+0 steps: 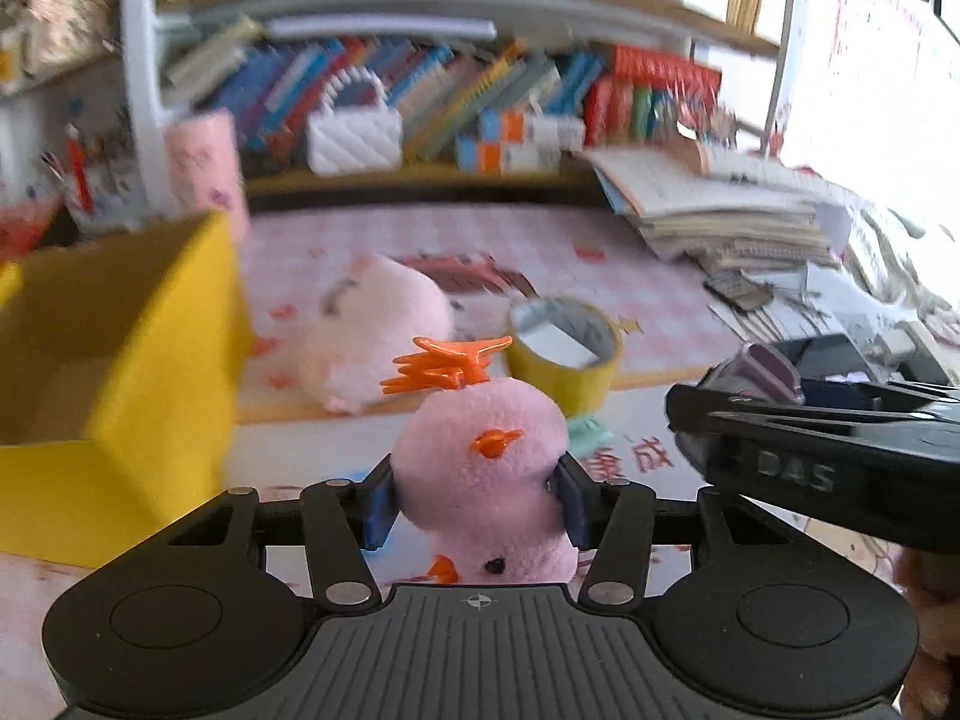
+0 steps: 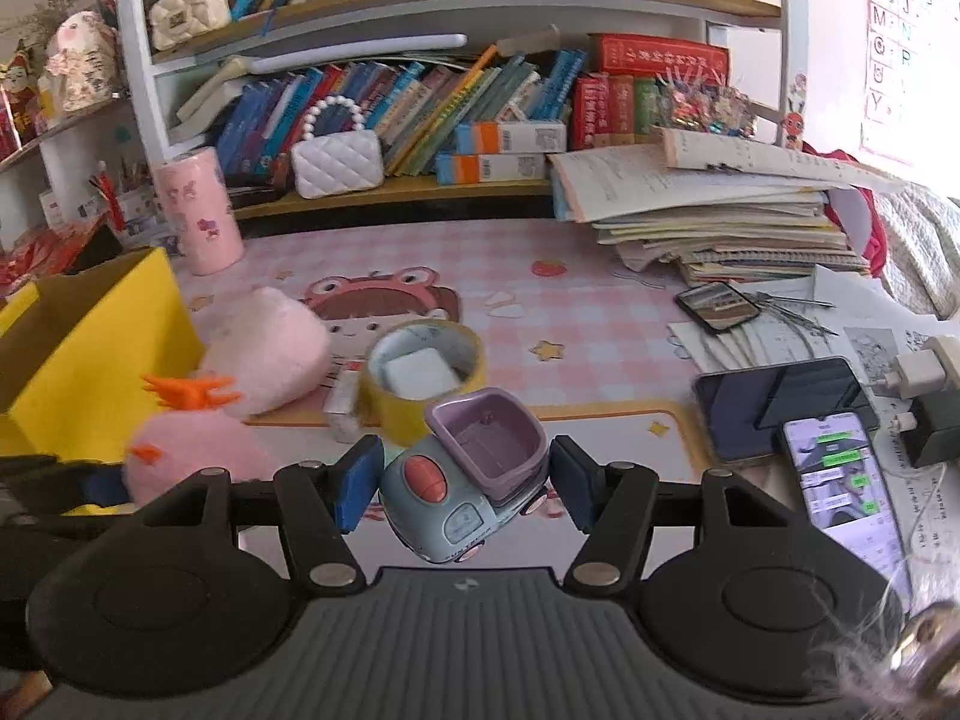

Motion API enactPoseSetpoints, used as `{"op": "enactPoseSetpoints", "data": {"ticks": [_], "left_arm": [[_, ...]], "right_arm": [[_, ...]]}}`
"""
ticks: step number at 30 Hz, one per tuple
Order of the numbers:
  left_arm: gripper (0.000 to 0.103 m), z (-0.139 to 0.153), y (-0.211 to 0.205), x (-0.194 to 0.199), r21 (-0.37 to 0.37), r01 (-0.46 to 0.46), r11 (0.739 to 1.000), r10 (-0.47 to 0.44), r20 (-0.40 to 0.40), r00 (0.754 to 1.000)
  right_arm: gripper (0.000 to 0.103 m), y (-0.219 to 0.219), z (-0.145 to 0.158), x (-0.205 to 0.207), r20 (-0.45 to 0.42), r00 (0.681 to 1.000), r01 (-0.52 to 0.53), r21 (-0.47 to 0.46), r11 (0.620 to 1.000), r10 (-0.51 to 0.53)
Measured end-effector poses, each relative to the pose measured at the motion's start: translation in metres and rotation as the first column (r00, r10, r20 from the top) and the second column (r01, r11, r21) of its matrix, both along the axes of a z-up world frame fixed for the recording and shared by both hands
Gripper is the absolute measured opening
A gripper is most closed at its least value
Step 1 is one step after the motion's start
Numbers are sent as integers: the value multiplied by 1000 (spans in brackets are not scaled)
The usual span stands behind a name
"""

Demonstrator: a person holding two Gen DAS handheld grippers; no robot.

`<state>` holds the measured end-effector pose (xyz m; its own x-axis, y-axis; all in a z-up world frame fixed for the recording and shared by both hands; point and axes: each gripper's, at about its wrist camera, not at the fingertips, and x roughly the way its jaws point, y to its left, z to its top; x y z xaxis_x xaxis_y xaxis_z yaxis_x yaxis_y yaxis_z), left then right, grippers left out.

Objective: Organize objects
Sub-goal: 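Carry the chick plush with the left tool while the right tool carries the car toward the yellow box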

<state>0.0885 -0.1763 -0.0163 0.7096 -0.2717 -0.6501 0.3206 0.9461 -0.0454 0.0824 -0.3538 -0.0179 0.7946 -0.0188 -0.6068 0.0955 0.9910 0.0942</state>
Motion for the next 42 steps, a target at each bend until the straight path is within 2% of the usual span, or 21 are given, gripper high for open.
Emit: {"op": "enactPoseSetpoints", "data": {"ticks": [8, 16, 20, 25, 30, 42], "left_arm": [[51, 13, 96, -30, -13, -127, 992, 128, 39, 991], [51, 15, 217, -70, -49, -299, 953, 300, 1, 954], [51, 15, 260, -92, -52, -333, 941, 334, 5, 943], [51, 14, 294, -112, -50, -335, 941, 336, 1, 942], [51, 17, 317, -129, -71, -325, 943, 327, 15, 945], [51, 19, 337, -135, -120, -294, 948, 300, 37, 953]], "right_arm": [[59, 82, 12, -16, 37, 997, -72, 1, 997, 72], [59, 199, 17, -49, 27, 978, -207, -7, 978, 207], [59, 251, 11, -71, 7, 962, -272, -20, 962, 272], [59, 301, 6, -97, -4, 955, -297, -17, 955, 297], [59, 328, 11, -111, -12, 955, -296, -21, 955, 296], [59, 349, 20, -126, -5, 961, -277, -66, 959, 277]]}}
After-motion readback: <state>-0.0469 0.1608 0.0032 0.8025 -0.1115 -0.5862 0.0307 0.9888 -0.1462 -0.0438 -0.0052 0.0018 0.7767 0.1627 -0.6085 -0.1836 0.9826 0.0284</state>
